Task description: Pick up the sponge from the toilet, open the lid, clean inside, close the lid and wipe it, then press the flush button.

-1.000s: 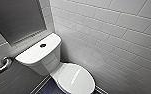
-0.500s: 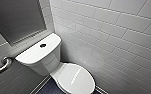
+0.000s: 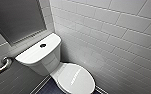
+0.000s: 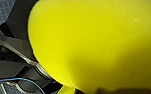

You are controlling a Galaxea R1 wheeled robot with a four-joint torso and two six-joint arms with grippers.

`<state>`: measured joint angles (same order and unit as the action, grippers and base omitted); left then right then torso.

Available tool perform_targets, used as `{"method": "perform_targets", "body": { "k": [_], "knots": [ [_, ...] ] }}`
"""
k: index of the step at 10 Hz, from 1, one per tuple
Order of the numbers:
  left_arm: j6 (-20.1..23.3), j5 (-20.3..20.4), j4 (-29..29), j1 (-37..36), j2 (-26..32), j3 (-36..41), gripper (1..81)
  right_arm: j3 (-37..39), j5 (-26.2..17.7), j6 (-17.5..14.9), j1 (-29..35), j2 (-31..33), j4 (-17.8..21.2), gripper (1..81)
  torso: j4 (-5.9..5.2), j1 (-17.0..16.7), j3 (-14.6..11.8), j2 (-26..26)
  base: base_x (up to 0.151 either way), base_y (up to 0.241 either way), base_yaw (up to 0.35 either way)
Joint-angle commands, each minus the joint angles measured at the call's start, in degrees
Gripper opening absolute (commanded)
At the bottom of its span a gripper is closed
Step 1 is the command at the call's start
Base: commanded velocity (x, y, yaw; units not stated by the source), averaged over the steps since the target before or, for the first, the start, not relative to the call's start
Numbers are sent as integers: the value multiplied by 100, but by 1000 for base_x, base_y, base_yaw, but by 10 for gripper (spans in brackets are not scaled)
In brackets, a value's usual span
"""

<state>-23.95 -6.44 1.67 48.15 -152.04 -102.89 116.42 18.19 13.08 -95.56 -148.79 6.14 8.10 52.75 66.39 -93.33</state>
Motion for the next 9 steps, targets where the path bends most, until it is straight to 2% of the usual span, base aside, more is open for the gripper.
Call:
{"method": "perform_targets", "body": {
  "k": [1, 3, 7, 9],
  "knots": [
    [-31, -262, -185, -565, -46, 199, 811, 511, -439, -16, -266, -303, -228, 10, 0, 0, 0, 0, 0, 0, 0],
    [-118, -244, -237, -662, -152, 172, 811, 890, -430, -16, -284, -585, -245, 10, 0, 0, 0, 0, 0, 0, 0],
    [-408, 19, -430, -776, -169, 304, 811, 934, -430, -16, -258, -655, -254, 10, 0, 0, 0, 0, 0, 0, 0],
    [-408, 379, -737, -776, -152, 190, 811, 925, -439, -16, -249, -681, -254, 10, 0, 0, 0, 0, 0, 0, 0]
  ]
}}
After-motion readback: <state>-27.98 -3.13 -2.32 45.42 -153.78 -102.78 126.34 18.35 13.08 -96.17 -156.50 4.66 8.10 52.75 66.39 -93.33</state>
